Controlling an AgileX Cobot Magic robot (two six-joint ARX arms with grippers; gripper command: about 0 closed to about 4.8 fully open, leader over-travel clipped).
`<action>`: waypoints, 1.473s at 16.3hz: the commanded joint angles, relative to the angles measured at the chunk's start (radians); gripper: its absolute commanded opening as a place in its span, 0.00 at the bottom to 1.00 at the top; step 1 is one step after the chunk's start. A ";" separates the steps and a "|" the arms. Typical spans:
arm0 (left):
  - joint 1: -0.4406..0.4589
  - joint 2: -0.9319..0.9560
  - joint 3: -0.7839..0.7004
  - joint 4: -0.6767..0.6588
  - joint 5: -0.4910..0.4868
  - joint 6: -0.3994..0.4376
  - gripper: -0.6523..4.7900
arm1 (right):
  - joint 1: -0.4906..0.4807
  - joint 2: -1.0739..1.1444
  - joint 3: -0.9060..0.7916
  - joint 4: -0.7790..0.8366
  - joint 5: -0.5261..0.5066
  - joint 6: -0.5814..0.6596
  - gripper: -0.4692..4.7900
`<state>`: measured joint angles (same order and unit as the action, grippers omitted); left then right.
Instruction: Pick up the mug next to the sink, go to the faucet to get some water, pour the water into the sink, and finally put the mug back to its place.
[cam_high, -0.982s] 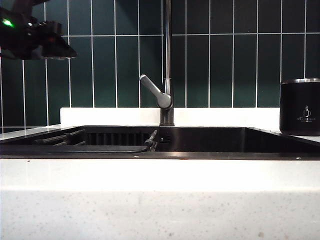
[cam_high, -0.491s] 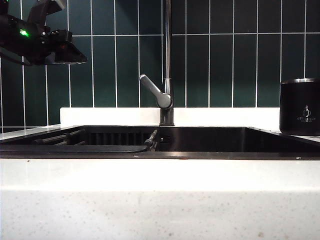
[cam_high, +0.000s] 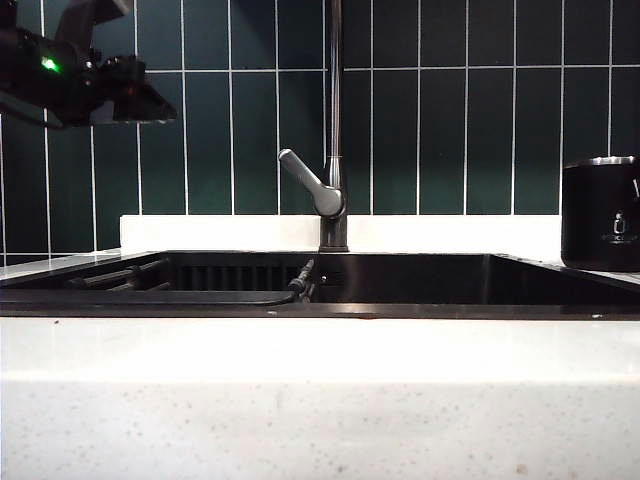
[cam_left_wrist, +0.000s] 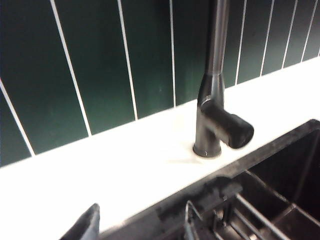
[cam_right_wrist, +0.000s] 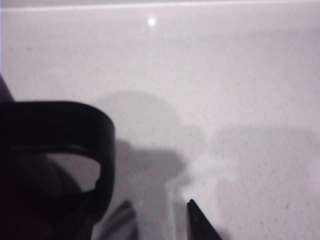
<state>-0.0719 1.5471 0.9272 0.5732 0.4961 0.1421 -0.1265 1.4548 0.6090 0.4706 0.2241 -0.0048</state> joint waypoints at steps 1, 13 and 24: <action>-0.002 0.043 0.006 0.004 0.055 -0.009 0.52 | -0.001 0.048 0.006 0.089 -0.016 -0.004 0.63; -0.003 0.053 0.006 0.004 0.069 -0.019 0.52 | -0.017 0.130 0.006 0.267 -0.054 -0.080 0.58; -0.011 0.054 0.006 -0.015 0.088 -0.019 0.51 | -0.046 0.140 0.006 0.354 -0.212 -0.108 0.36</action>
<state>-0.0814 1.6028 0.9306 0.5606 0.5739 0.1230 -0.1722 1.5993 0.6109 0.8028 0.0177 -0.1116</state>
